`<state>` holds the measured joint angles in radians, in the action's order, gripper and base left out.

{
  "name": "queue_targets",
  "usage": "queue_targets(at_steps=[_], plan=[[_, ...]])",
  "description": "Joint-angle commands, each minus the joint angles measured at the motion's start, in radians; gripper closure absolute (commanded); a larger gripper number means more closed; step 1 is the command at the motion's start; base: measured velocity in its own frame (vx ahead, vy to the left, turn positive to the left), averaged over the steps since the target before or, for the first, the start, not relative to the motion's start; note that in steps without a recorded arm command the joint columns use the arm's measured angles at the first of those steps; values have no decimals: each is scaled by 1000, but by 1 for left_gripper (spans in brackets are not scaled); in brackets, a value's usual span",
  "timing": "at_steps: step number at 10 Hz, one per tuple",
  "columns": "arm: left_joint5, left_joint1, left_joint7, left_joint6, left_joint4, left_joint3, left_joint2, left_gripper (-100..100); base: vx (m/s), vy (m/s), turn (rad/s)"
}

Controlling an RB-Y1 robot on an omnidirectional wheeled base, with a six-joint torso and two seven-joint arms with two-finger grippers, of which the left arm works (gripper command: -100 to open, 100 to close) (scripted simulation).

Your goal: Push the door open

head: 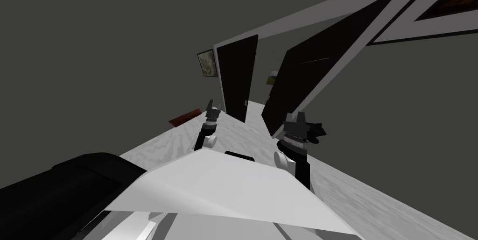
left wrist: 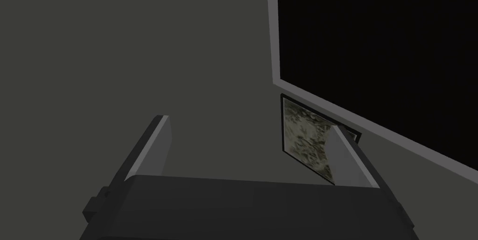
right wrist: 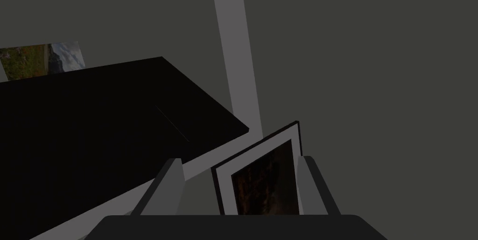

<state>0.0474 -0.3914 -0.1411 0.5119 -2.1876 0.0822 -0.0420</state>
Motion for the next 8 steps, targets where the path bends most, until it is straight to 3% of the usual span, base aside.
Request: queue_targets(at_steps=[1,8], plan=[[0,11,-1,10,36,2,-6,-100,119,-10,-6],[4,68,3,38,199,16,-25,-100,99,-2,-7]])
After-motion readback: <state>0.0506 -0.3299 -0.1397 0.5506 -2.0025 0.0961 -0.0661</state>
